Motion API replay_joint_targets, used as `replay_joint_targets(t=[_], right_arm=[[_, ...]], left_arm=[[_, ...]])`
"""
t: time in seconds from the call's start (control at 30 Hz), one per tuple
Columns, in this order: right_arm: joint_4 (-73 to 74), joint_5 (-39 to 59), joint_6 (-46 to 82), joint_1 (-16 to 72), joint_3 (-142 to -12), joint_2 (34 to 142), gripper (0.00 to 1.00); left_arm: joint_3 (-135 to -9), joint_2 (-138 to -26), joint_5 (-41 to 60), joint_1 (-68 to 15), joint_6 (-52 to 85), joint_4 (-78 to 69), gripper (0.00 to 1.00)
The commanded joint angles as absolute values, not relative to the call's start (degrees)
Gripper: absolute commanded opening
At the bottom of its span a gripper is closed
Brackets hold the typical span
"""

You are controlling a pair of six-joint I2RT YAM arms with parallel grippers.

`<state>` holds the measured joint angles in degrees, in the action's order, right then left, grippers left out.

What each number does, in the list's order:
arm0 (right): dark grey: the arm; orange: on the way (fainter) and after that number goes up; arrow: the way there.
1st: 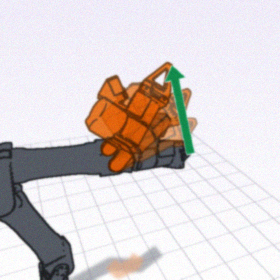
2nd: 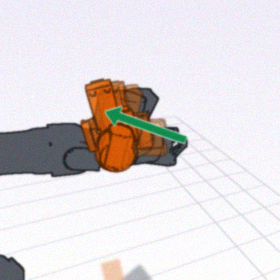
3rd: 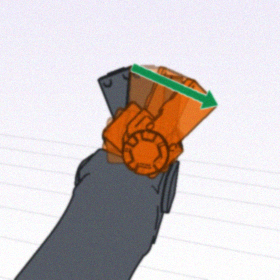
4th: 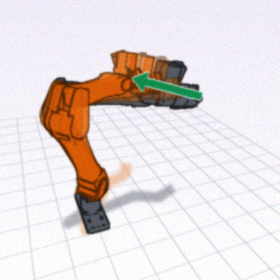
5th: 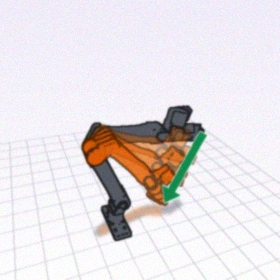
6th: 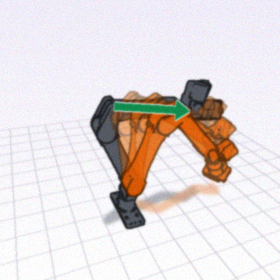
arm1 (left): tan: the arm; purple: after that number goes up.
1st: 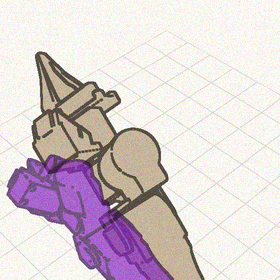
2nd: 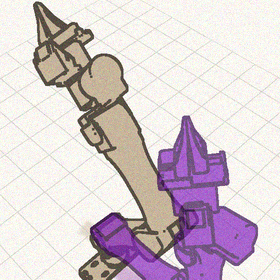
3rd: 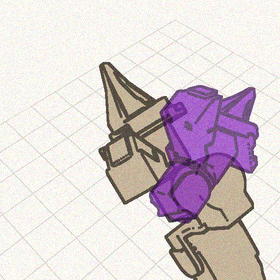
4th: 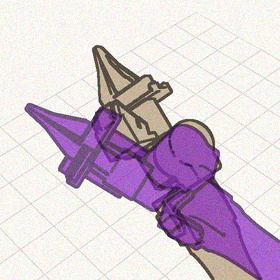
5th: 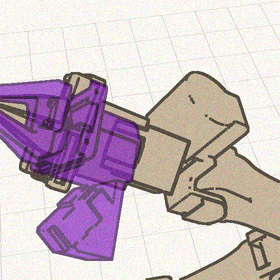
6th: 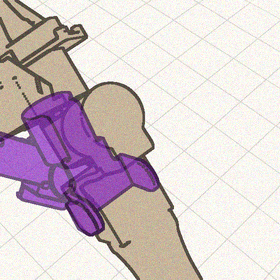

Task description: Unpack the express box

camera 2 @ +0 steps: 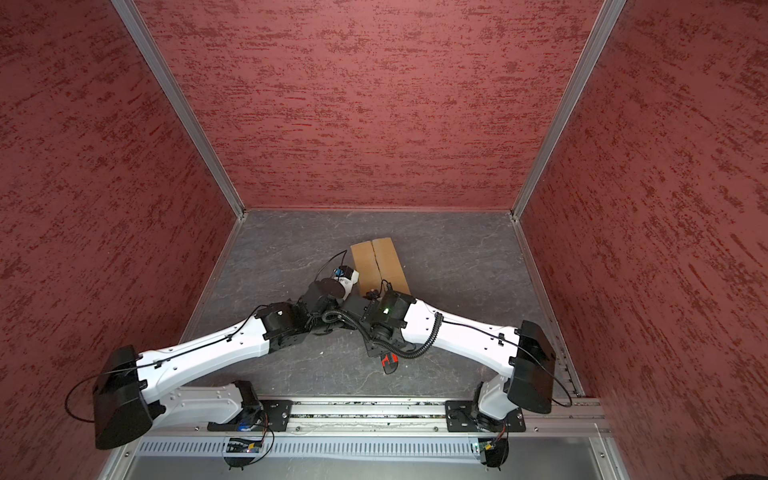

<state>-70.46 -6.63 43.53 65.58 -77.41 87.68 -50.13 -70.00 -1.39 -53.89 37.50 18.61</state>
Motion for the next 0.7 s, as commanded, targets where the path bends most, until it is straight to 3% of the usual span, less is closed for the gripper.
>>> replay_joint_targets(t=[0.0,0.67], right_arm=[[-69.2,-6.8,44.8,65.9,-76.6,84.9,0.02],[-68.0,-7.0,50.9,70.7,-68.5,76.7,0.02]], left_arm=[[-51.8,-68.6,-2.3,-53.3,36.7,18.4,0.34],[-54.3,-77.0,-5.7,-48.3,34.4,14.0,0.35]])
